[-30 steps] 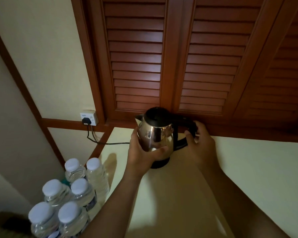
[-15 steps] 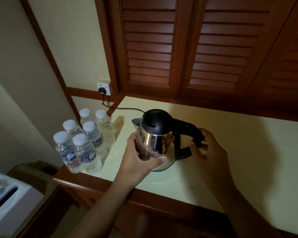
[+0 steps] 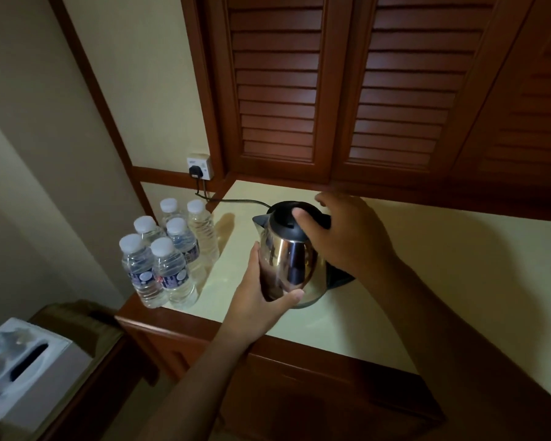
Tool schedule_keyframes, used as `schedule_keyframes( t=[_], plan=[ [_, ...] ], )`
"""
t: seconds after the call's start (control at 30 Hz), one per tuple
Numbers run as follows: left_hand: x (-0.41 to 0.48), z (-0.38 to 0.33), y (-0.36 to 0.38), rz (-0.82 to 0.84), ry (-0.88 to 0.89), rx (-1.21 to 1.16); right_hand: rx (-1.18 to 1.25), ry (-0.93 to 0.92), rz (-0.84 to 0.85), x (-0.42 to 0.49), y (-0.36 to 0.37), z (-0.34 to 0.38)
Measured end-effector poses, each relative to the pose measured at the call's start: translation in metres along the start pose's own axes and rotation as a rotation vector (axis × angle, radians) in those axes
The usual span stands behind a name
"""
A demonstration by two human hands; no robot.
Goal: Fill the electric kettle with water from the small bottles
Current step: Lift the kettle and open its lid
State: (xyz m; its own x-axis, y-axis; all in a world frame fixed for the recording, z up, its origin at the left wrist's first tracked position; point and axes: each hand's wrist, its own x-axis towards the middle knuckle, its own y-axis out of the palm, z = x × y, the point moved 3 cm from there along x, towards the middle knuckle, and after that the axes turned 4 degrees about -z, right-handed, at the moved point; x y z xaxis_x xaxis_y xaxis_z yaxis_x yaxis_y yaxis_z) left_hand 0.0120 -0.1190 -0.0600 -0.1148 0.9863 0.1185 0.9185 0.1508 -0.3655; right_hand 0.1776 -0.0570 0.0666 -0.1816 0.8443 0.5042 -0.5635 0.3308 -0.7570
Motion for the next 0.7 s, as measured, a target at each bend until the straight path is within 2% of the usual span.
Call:
schedule_keyframes(
  t=[0.2,0.3,0.4,0.53,0.7],
  plan=[
    [0.004,0.006,0.000,0.020,-0.003,0.055,-0.136,0.008,0.061,0.030,0.011,0.027],
    [0.004,0.008,0.000,0.026,-0.001,0.051,-0.127,0.038,0.061,0.033,0.008,0.034],
    [0.004,0.009,-0.001,0.040,0.013,0.025,-0.047,0.077,0.029,0.032,0.003,0.036],
    [0.003,0.010,-0.003,0.048,0.030,0.007,0.110,0.197,-0.113,0.023,-0.022,0.026],
    [0.003,0.010,-0.005,0.044,0.022,0.033,0.427,0.390,-0.179,-0.005,-0.039,0.001]
  ],
)
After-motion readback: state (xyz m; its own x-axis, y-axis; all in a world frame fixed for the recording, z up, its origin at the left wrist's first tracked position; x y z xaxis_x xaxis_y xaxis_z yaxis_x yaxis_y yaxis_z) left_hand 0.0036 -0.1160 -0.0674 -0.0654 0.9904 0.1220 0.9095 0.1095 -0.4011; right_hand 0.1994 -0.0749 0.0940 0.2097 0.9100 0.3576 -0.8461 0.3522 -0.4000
